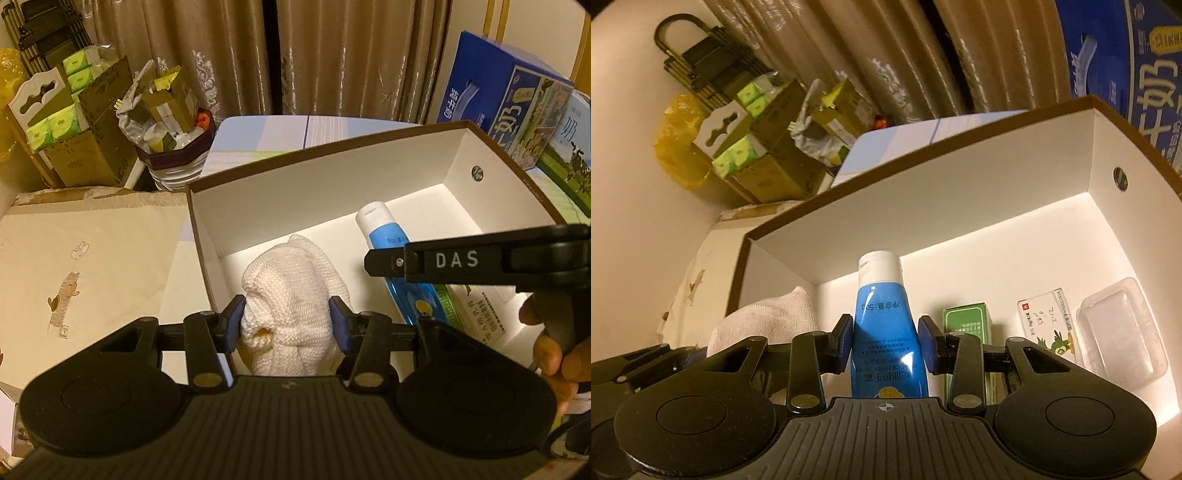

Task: Organize objects
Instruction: 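Carry the sock and blue tube into the brown box and release them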

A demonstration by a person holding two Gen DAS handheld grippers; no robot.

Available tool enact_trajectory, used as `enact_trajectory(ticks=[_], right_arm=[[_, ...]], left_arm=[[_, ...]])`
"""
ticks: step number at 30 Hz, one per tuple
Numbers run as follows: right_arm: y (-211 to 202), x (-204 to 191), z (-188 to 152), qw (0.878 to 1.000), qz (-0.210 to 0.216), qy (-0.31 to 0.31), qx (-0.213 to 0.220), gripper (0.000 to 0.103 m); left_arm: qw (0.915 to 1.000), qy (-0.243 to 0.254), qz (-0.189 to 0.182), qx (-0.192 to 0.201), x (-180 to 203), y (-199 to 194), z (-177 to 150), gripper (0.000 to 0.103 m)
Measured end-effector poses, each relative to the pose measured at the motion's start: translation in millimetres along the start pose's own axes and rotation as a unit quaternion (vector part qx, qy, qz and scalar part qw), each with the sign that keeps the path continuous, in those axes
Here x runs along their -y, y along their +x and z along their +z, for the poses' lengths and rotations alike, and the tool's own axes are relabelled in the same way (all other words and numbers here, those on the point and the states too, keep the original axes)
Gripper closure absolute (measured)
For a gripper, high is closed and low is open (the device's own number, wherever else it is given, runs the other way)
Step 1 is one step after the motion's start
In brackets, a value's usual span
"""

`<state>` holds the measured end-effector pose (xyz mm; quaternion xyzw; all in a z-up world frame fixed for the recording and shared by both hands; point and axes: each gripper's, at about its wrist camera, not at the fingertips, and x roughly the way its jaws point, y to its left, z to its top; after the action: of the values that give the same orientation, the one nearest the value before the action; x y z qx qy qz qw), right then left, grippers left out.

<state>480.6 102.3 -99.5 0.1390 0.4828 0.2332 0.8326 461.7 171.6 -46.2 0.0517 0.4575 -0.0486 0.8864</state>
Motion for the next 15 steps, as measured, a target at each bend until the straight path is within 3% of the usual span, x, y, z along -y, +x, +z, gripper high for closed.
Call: enact_trajectory(ticks=[5,15], right_arm=[[4,5,5,1.000,-0.004,0.015,0.000,0.067],[-11,6,5,1.000,-0.014,-0.014,0.011,0.067]], left_arm=[[1.0000,0.003,-0.005,-0.005,1,8,1,0.060],[0.9999,0.008,-0.010,-0.010,3,14,3,0.060]])
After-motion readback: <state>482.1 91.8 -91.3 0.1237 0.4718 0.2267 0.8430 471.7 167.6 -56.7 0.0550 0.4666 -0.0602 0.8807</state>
